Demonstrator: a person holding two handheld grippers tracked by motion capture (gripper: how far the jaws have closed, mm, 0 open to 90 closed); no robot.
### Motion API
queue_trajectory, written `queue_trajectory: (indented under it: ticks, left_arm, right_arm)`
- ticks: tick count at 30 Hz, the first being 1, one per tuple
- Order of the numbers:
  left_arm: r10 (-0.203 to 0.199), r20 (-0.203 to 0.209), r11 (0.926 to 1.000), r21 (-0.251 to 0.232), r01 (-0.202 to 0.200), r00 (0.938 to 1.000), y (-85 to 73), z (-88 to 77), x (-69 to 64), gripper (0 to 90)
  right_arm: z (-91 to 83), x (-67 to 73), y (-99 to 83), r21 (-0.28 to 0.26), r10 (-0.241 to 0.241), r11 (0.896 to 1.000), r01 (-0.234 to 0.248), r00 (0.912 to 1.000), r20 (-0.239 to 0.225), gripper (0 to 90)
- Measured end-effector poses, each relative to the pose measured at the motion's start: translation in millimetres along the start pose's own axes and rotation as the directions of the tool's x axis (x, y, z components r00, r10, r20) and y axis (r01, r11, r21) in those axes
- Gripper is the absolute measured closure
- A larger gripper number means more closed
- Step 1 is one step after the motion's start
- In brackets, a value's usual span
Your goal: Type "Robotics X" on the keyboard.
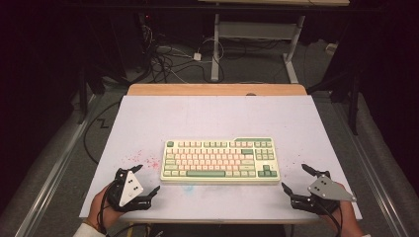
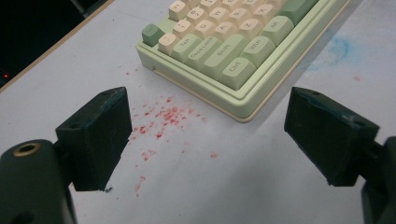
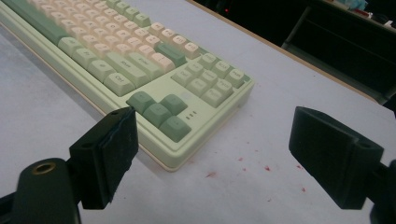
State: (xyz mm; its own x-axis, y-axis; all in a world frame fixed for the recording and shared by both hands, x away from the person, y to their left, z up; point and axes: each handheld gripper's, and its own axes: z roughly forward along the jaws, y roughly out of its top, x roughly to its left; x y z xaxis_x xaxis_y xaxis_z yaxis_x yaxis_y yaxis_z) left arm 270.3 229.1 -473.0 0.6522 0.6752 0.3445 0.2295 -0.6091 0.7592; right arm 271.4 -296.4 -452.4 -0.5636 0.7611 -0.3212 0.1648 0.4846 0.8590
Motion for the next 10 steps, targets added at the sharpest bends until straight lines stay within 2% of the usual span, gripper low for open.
queue_trajectory:
  ticks: [10]
  left_arm:
    - [-0.001,0.003,1.0000,0.002,0.001,1.0000,2.8,2.6,1.2,14.5]
  right_arm:
    - [1.8,0.8,-1.1,0.013,-0.013,1.000,0.013,0.9999,0.002,16.0]
